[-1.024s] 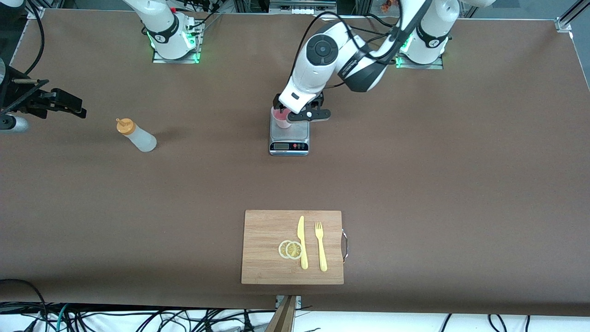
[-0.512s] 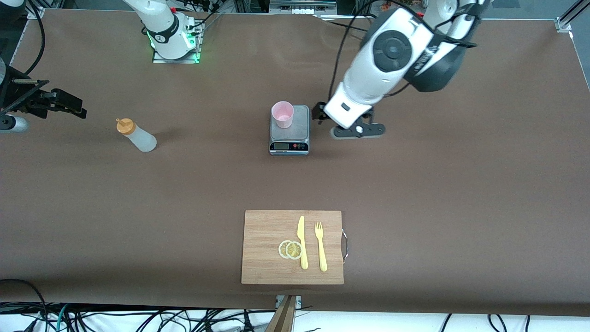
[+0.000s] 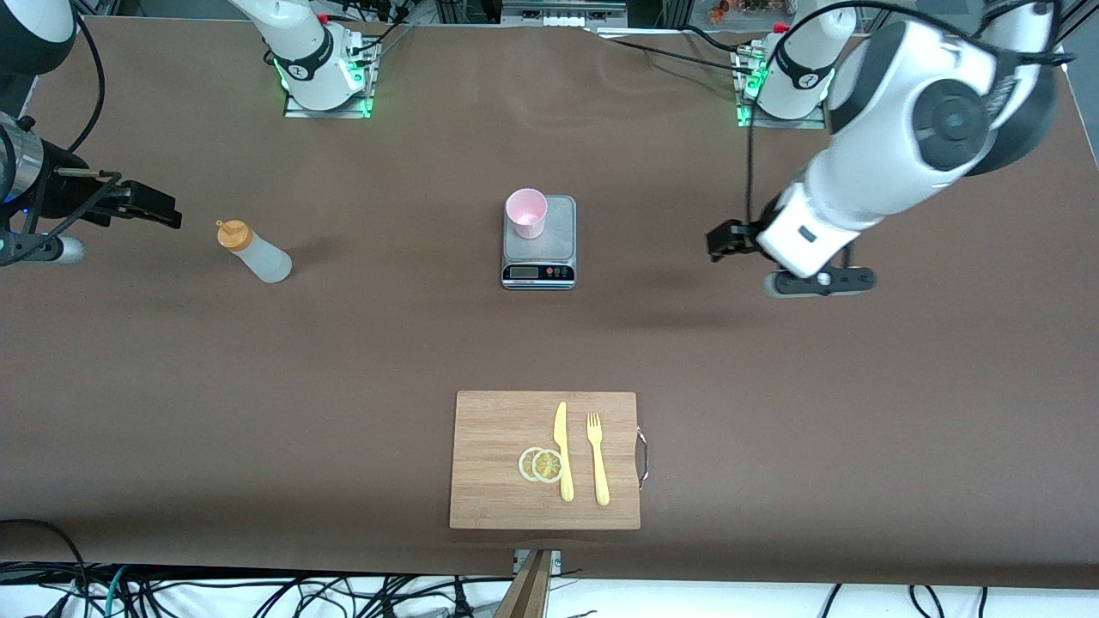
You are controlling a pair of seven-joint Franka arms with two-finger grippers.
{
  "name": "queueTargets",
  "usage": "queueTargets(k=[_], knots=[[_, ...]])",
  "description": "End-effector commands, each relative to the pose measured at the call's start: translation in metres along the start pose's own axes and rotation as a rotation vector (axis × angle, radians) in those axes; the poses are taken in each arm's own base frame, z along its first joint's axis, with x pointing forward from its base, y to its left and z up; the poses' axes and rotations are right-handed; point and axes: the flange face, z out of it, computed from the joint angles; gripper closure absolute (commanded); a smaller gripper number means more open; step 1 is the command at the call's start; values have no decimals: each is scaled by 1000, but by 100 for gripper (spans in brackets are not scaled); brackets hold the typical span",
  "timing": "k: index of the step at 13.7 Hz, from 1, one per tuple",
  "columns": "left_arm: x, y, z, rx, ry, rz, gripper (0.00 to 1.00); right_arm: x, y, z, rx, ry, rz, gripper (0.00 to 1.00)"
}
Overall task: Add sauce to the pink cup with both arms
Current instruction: 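Release the cup and draw the left gripper back to rest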
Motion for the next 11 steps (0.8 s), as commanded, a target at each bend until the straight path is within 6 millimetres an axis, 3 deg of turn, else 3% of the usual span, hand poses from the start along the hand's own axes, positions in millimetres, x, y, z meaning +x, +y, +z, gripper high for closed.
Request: queueTargets(k=[1, 3, 5, 8, 11], knots=[[2, -49, -39, 46, 54, 49, 0, -5, 8, -8, -5, -8, -34, 0], [4, -74, -59, 76, 32, 127, 0, -4, 32, -3, 0, -18, -146, 0], [12, -112, -70, 94, 24, 164, 0, -3, 72, 10, 22, -40, -309, 0], [18, -150, -74, 92, 14, 181, 0, -9, 113, 28, 80, -57, -474, 0], [22, -154, -69, 93, 5, 174, 0, -11, 161, 70, 283, -5, -663, 0]])
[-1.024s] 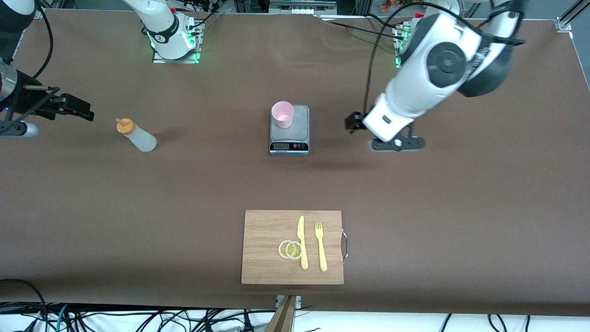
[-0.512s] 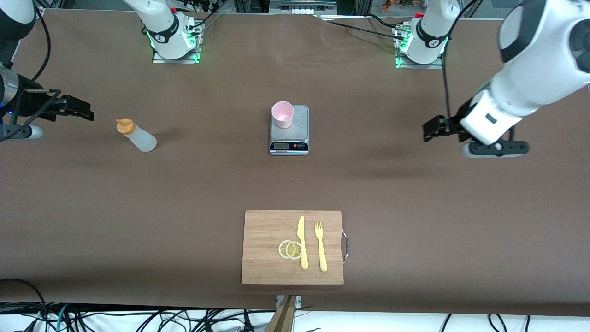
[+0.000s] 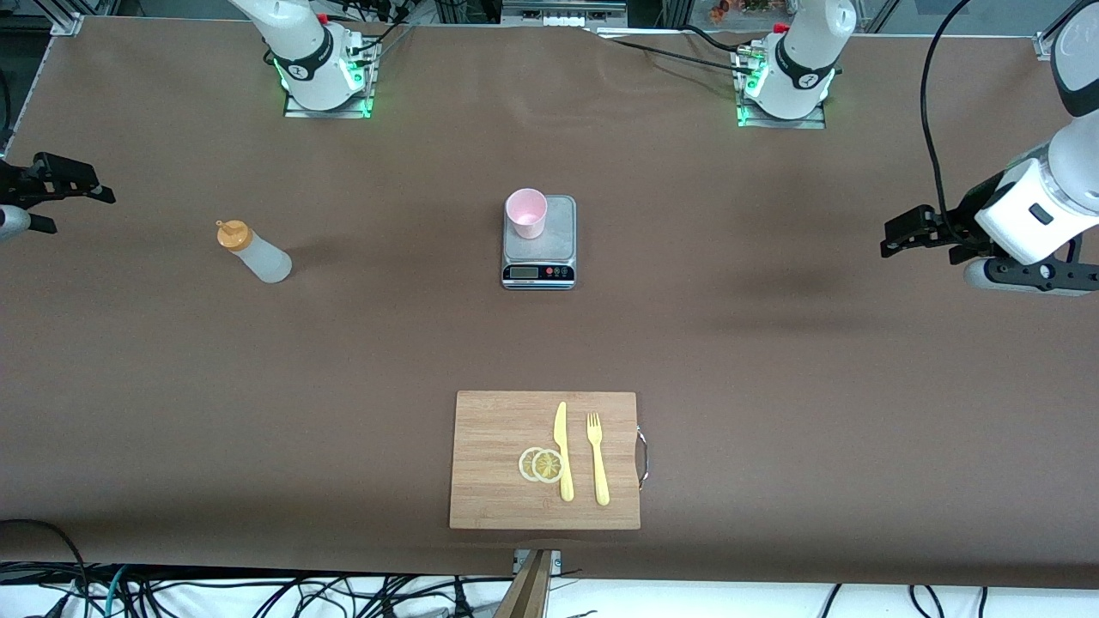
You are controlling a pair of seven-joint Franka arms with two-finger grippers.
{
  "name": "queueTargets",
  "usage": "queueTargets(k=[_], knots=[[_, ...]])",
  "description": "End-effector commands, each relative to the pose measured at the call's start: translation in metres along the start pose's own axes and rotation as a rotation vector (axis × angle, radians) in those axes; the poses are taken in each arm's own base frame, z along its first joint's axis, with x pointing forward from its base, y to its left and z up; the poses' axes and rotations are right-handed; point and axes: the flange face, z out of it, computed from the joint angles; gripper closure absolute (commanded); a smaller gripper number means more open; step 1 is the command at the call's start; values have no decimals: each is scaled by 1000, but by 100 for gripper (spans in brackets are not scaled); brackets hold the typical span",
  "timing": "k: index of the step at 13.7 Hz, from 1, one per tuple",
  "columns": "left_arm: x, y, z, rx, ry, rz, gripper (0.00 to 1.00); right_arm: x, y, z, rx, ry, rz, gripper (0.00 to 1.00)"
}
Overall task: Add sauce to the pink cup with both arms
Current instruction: 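Reach the right gripper to the white sauce bottle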
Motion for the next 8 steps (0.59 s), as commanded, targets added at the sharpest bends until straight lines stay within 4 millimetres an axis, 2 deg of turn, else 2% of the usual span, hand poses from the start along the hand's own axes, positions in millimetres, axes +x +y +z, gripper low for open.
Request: queueTargets(k=[1, 3, 6, 8], knots=[[2, 2, 2, 16, -20, 25, 0, -21, 36, 29, 138, 85, -185, 0], [4, 2, 8, 15, -37, 24, 0, -34, 53, 46, 198, 139, -277, 0], [4, 3, 9, 17, -39, 23, 0, -65, 71, 88, 371, 259, -383, 0], [4, 5, 9, 17, -39, 23, 0, -77, 81, 103, 430, 282, -445, 0]])
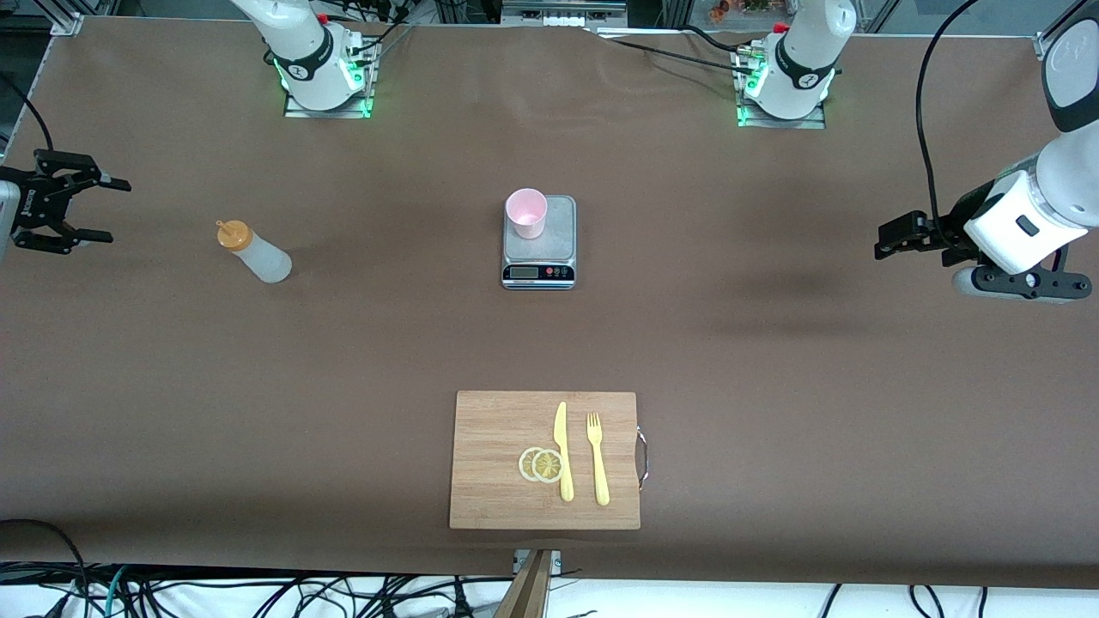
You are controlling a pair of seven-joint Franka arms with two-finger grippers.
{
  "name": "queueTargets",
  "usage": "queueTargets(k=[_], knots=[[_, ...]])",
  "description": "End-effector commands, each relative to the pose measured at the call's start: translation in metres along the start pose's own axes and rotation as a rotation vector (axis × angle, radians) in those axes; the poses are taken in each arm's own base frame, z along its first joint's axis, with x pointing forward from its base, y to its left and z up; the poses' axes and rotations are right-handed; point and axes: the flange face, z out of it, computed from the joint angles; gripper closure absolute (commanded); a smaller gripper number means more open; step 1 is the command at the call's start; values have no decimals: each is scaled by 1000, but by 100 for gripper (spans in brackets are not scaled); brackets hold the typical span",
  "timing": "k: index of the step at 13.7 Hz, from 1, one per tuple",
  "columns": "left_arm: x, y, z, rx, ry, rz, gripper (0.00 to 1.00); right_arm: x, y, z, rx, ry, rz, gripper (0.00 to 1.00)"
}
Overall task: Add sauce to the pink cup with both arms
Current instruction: 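Reach the right gripper to the white sauce bottle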
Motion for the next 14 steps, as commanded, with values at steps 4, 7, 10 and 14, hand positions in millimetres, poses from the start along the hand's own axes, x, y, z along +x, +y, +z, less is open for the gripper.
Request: queueTargets(k=[4, 7, 10, 14], knots=[[2, 0, -2, 16, -10, 12, 0, -76, 70, 77, 249, 230, -256, 0], [4, -1, -3, 15, -7, 11, 0, -98, 116, 136, 268, 383, -464, 0], [4, -1, -3, 15, -7, 9, 0, -95, 131, 155, 225, 443, -609, 0], [4, -2, -3, 15, -7, 9, 0, -89, 141, 188, 237, 512, -733, 0]])
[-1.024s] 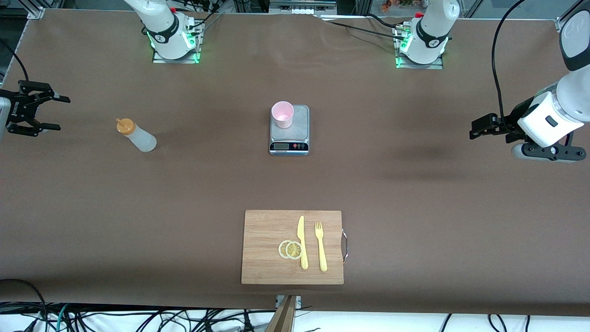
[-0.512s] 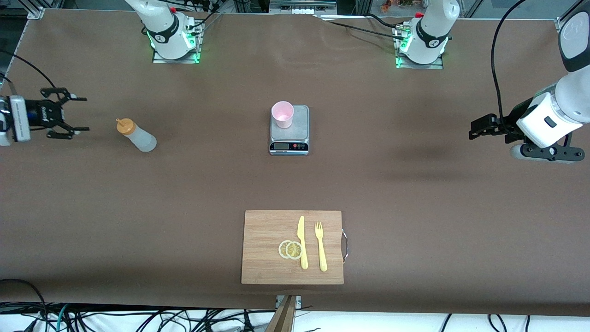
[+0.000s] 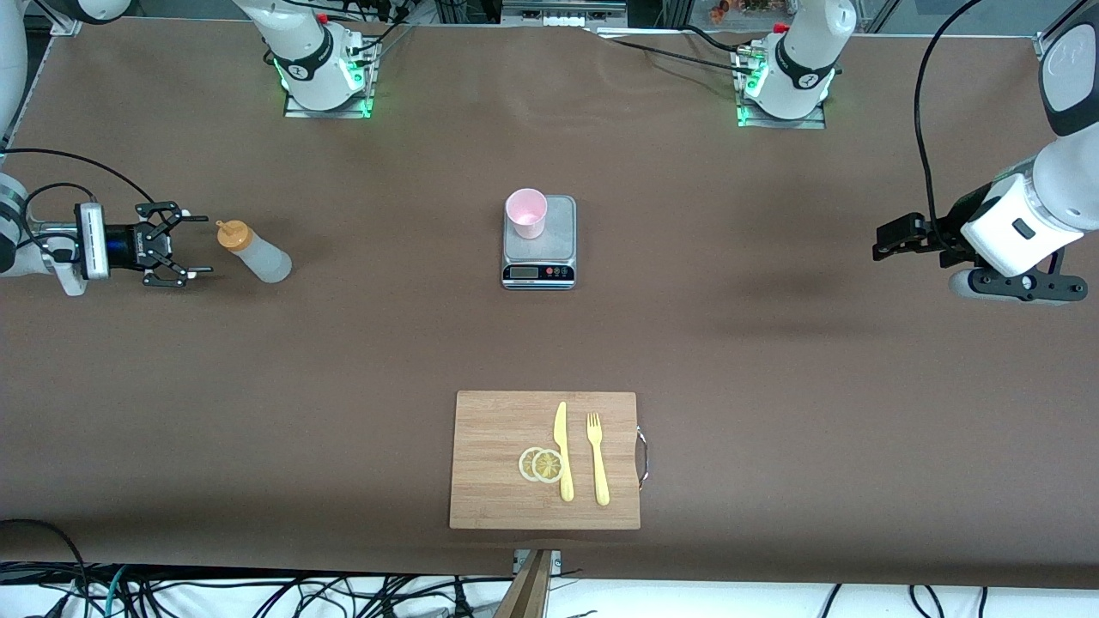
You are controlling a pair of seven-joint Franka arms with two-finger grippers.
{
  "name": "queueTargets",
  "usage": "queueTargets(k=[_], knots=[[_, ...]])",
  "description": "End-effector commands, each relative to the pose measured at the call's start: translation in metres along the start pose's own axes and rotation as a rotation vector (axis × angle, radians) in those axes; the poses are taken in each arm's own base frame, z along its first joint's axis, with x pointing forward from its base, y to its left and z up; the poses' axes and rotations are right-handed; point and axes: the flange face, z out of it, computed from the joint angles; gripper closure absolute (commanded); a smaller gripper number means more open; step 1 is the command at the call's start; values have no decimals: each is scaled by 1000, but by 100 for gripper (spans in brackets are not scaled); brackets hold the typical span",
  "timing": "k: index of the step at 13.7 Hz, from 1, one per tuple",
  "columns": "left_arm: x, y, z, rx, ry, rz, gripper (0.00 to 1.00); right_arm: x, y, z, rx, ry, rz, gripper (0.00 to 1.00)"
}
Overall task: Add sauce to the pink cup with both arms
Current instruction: 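Reach the right gripper to the white sauce bottle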
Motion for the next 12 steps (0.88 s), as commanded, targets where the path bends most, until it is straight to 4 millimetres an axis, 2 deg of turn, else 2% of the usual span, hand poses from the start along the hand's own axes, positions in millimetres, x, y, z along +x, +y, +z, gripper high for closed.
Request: queueTargets(k=[1, 4, 6, 9, 10, 12], knots=[[3, -1, -5, 15, -2, 11, 0, -7, 11, 15, 16, 43, -85, 0], [3, -3, -6, 14, -1, 8, 0, -20, 13, 26, 29, 64, -128, 0], [3, -3, -6, 14, -1, 9, 0, -17, 22, 40, 33, 91, -182, 1], [3, -4, -6, 14, -1, 8, 0, -26, 22, 54, 59, 131, -204, 5], [3, -4, -5, 14, -3, 8, 0, -26, 22, 56, 65, 137, -205, 5], [3, -4, -6, 12, -1, 8, 0, -25, 23, 58, 66, 147, -213, 11]])
